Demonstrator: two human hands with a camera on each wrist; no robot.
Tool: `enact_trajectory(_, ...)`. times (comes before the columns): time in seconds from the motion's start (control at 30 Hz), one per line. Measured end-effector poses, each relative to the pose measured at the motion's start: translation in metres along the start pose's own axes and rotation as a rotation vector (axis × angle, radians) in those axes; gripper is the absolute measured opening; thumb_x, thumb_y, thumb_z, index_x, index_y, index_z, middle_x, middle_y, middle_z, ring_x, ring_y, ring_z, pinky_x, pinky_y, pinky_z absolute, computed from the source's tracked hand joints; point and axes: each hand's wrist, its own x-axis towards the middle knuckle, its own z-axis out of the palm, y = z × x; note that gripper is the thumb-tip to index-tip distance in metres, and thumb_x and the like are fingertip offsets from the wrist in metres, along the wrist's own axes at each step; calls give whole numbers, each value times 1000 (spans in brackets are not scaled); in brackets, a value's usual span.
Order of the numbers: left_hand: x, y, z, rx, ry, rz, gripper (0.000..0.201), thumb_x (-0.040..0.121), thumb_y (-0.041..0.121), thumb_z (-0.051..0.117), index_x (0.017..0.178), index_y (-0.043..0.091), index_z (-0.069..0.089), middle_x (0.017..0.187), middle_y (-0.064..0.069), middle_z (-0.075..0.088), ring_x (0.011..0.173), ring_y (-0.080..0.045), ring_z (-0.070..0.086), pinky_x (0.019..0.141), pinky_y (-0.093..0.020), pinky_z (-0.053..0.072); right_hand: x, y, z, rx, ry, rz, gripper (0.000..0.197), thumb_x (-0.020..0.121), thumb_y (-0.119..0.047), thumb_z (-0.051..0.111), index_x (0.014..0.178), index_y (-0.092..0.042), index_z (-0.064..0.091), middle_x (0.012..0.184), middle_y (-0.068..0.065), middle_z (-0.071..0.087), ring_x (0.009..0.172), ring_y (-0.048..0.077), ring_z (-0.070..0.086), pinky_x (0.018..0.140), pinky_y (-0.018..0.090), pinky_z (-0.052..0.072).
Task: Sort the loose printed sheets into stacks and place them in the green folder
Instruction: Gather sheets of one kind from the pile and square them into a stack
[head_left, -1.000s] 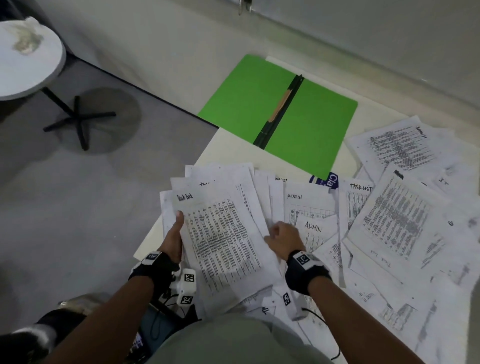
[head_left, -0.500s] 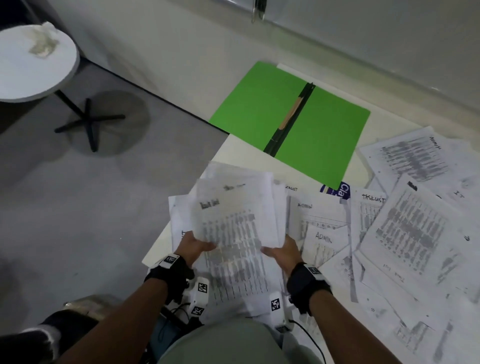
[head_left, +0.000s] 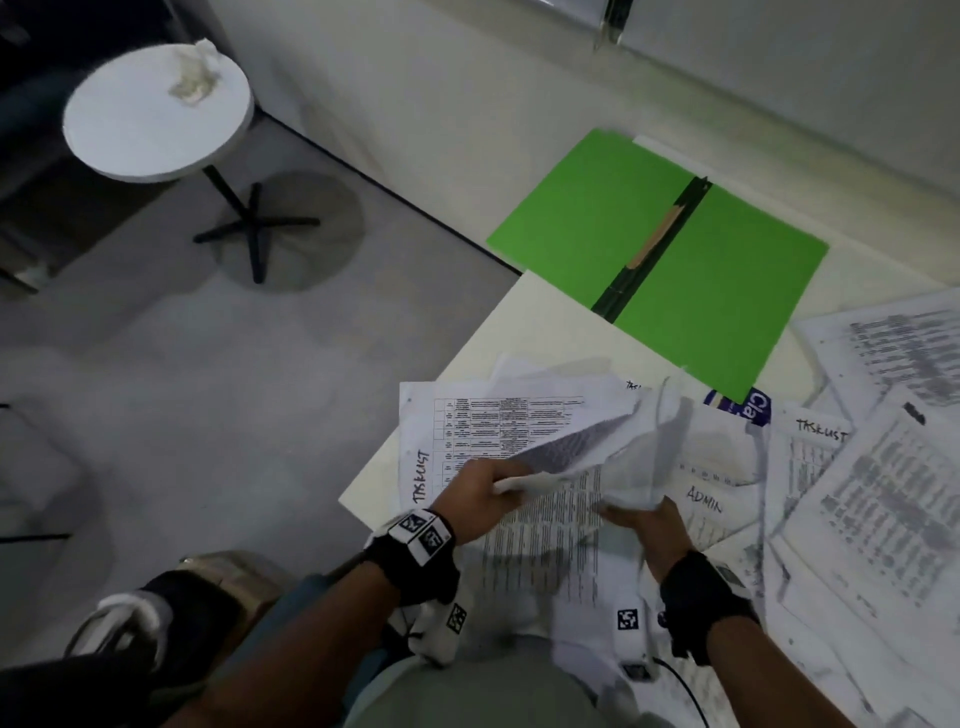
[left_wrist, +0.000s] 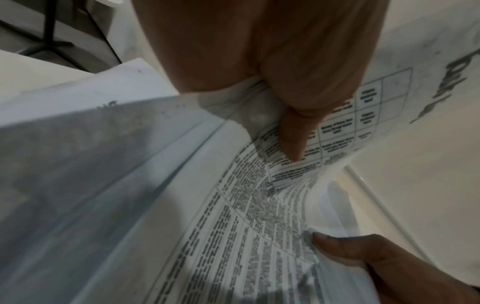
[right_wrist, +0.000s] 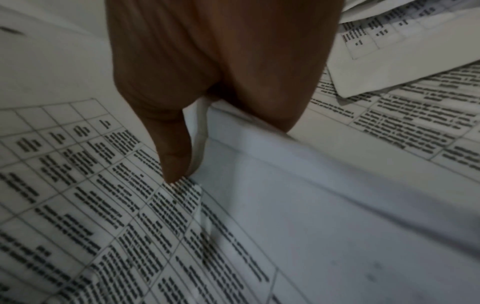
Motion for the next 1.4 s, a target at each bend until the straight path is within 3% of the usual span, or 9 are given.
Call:
enact_trajectory(0.17,4,-17,-7,43,392,-153,56,66,25,83,111,9,54,105,-1,58,96,-17,54,77,-37,51,-5,-13,9,-39,0,-68,79,51,-17,93,122,-11,59,112,8,70,103,24,67,93,38,54)
enact_trajectory(0.3,8,-37,-14,56,496,-289,95,59,37,87,137,16,36,123,4,44,117,-13,39,99,-35,37,-7,-21,19,-57,-37,-29,80,21,-47,94,91,-22,63,93,-7,71,95,17,67,102,42,44)
enact_trajectory(0.4,16,-44,-18,-164,465,-348,70,65,26,87,124,10,52,111,-1,63,106,-23,63,82,-33,53,-3,-23,27,-79,-59,-38,86,29,-47,96,104,-16,68,105,0,73,95,13,69,93,33,53)
enact_trajectory(0.5,22,-54,-27,-203,459,-432,48,68,29,85,107,6,67,104,-9,71,97,-25,68,80,-32,53,-1,-36,37,-104,-81,-39,47,72,-3,82,116,-6,64,116,9,66,85,10,65,75,14,54)
enact_trajectory(0.57,24,-59,-33,-260,465,-422,42,69,23,85,105,6,70,104,-13,72,96,-25,68,87,-38,54,5,-43,41,-208,-77,-43,42,81,4,72,121,-4,62,118,11,66,92,19,65,83,24,54)
enact_trajectory(0.77,35,-69,-53,-204,457,-448,47,70,17,84,112,5,66,109,-15,70,101,-30,67,95,-49,51,12,-39,0,-600,154,-134,48,81,10,56,126,-7,56,120,10,62,115,27,57,101,34,46)
enact_trajectory(1.0,45,-52,-64,-94,490,-426,38,77,4,76,112,-1,61,105,-14,66,95,-27,63,86,-38,50,-6,-16,-57,-1661,-252,-225,85,77,-14,68,149,-30,26,139,3,41,132,28,33,109,42,27)
enact_trajectory(1.2,44,-53,-85,-18,617,-452,43,79,10,73,120,6,59,118,-19,65,107,-35,63,94,-50,51,-9,-5,-49,-1812,-345,-456,109,73,-7,76,154,-29,7,163,1,0,149,32,-1,118,48,12)
enact_trajectory(1.4,30,-43,-81,26,581,-416,43,81,9,72,122,7,58,122,-15,64,110,-31,62,95,-46,51,-4,-13,-19,-1943,-414,-521,104,66,-8,81,150,-21,22,147,9,39,137,31,31,116,47,21)
